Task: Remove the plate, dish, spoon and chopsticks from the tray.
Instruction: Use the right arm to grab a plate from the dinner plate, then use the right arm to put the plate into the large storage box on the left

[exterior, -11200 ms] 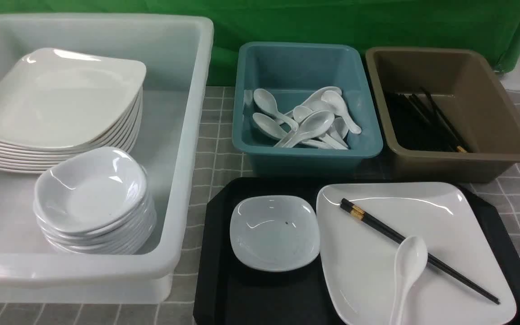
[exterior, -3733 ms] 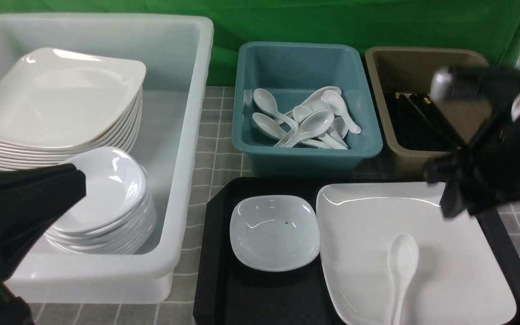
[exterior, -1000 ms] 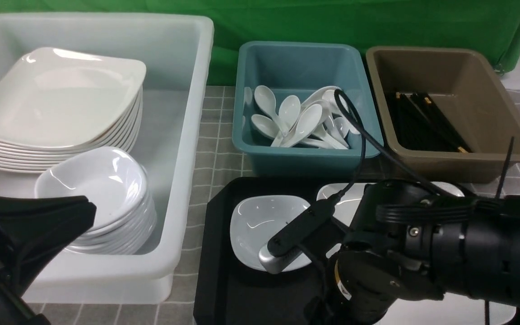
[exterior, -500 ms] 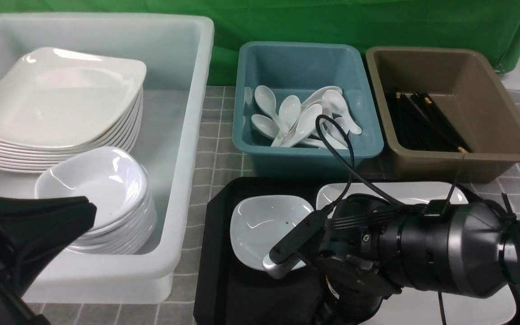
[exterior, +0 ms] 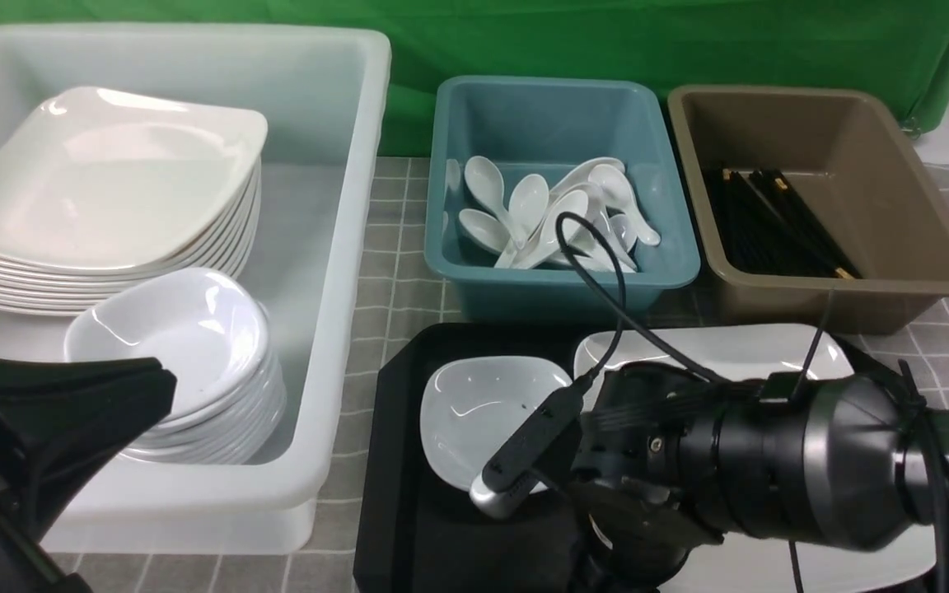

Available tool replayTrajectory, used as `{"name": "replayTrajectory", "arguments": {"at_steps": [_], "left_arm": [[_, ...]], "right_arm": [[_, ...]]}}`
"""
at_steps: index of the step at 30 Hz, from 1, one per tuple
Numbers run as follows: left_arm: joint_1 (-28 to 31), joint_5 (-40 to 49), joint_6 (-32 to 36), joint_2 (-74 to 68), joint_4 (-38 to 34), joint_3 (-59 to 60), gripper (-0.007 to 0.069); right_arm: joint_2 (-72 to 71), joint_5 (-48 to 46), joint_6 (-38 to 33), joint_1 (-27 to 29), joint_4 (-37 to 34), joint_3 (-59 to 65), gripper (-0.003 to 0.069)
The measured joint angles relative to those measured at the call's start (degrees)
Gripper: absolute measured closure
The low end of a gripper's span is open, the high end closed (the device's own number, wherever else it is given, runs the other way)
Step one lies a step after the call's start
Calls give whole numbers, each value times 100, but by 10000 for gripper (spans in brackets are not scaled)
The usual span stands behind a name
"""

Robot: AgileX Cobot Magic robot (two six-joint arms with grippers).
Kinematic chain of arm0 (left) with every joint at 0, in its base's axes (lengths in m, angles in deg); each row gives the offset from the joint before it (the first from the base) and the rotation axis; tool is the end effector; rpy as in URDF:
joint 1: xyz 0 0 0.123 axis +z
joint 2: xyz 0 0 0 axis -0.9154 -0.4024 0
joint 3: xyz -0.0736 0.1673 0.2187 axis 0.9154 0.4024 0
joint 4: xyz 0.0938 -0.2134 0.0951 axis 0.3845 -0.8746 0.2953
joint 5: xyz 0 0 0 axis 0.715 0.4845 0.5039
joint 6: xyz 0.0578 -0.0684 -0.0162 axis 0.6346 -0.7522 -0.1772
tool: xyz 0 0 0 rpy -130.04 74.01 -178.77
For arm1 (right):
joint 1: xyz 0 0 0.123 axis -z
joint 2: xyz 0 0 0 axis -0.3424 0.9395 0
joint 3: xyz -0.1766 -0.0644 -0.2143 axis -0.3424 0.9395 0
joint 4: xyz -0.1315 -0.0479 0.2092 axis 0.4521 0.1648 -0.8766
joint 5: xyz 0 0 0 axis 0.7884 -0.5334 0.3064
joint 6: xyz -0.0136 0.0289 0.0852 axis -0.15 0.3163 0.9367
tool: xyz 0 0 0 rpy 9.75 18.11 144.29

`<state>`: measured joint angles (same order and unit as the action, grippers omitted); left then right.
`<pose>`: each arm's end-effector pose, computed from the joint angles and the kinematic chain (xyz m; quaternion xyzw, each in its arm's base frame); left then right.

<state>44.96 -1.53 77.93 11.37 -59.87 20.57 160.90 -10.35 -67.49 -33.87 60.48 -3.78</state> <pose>0.0913 -0.0588 0.3287 0.2854 0.7610 -0.1532 0.5621 0.2144 0.2559 0.1618 -0.3957 0.9058 -0.0644 0.1367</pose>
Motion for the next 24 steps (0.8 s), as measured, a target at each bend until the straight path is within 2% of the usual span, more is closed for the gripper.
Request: {"name": "replayTrajectory", "arguments": {"at_steps": [7, 11, 13, 22, 24], "left_arm": [[0, 0, 20, 0, 0, 0, 615], [0, -5, 20, 0, 0, 0, 615], [0, -12, 20, 0, 0, 0, 615], [0, -42, 20, 0, 14, 0, 615], [0, -8, -42, 26, 215, -49, 615]], "right_arm": [[-934, -1239, -80, -469, -45, -351, 526], [-1580, -2021, -97, -514, -52, -755, 590], [-1819, -2304, -97, -514, -36, -902, 598], [-2042, -2310, -213, -525, -36, -1020, 598], [-2045, -2316, -354, -593, -25, -1240, 598]]}}
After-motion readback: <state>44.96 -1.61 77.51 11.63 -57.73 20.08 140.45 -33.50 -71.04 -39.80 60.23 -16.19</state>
